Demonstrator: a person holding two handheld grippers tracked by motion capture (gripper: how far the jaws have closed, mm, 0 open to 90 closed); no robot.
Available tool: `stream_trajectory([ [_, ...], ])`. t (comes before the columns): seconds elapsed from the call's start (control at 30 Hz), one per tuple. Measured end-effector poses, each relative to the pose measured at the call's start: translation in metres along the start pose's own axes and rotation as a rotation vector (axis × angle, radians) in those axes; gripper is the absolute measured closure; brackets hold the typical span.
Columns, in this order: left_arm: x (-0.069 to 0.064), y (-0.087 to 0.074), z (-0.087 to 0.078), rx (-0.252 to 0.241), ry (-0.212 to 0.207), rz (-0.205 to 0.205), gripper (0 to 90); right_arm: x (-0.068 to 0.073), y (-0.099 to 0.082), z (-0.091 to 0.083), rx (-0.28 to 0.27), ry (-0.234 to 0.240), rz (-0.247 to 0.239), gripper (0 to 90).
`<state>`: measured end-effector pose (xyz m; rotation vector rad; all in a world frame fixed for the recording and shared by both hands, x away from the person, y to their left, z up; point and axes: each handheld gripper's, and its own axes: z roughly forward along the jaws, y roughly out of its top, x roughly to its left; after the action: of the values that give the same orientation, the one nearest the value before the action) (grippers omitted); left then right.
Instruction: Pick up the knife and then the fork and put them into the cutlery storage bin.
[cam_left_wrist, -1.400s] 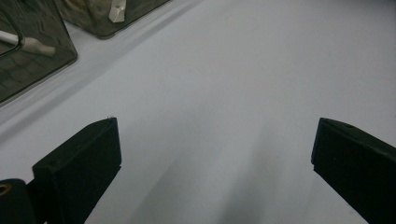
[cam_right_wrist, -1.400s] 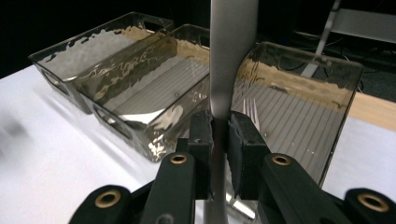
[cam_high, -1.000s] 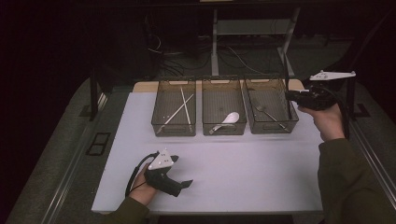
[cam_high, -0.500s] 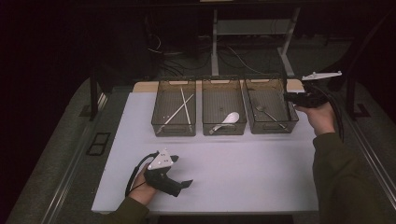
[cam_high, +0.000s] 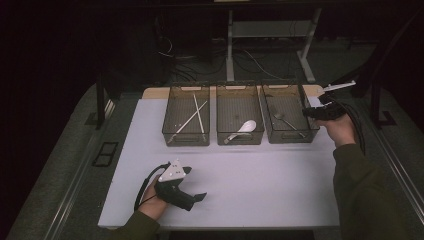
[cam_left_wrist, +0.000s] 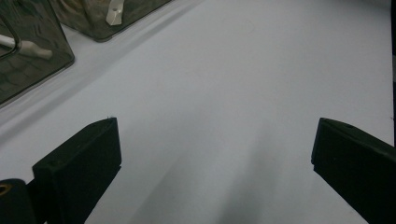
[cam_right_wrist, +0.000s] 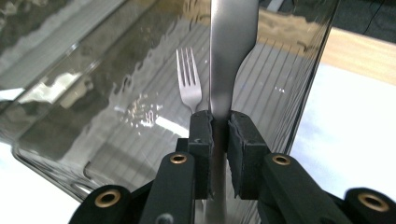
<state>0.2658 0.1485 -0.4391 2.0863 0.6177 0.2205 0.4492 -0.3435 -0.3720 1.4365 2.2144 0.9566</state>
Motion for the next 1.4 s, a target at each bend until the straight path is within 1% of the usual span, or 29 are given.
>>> stream_trajectory([
  [0.23, 0.001, 0.0, 0.0, 0.0, -0.001, 0.001, 0.9, 0.0, -0.002, 0.01, 0.04, 0.0, -0.014, 79.8],
  [0.4, 0.001, 0.0, 0.0, -0.003, -0.002, -0.002, 0.9, 0.002, -0.001, 0.016, 0.05, -0.005, -0.026, 79.8],
  [0.5, 0.0, 0.0, 0.0, -0.007, -0.002, -0.005, 0.9, 0.002, 0.0, 0.021, 0.058, -0.006, -0.023, 79.7],
  [0.6, 0.0, 0.0, 0.001, -0.006, -0.005, -0.006, 0.9, 0.003, 0.001, 0.025, 0.069, -0.003, -0.032, 79.6],
  [0.73, 0.0, 0.0, 0.001, -0.005, -0.006, -0.006, 0.9, 0.006, 0.004, 0.032, 0.1, -0.014, -0.058, 79.5],
  [0.87, 0.0, 0.0, 0.001, -0.007, -0.005, -0.005, 0.9, 0.01, 0.005, 0.038, 0.127, -0.021, -0.065, 78.6],
  [0.9, 0.0, 0.0, 0.001, -0.008, -0.006, -0.006, 0.9, 0.011, 0.006, 0.039, 0.131, -0.024, -0.075, 78.9],
  [1.13, -0.001, 0.0, 0.001, -0.007, -0.006, -0.005, 0.9, 0.011, 0.006, 0.037, 0.125, -0.012, -0.063, 70.6],
  [1.3, 0.0, 0.0, 0.001, -0.003, -0.006, -0.001, 0.9, 0.01, 0.006, 0.033, 0.098, 0.001, -0.053, 62.8],
  [1.4, 0.0, 0.0, 0.001, -0.006, -0.005, -0.003, 0.9, 0.011, 0.007, 0.029, 0.075, 0.023, -0.025, 55.6],
])
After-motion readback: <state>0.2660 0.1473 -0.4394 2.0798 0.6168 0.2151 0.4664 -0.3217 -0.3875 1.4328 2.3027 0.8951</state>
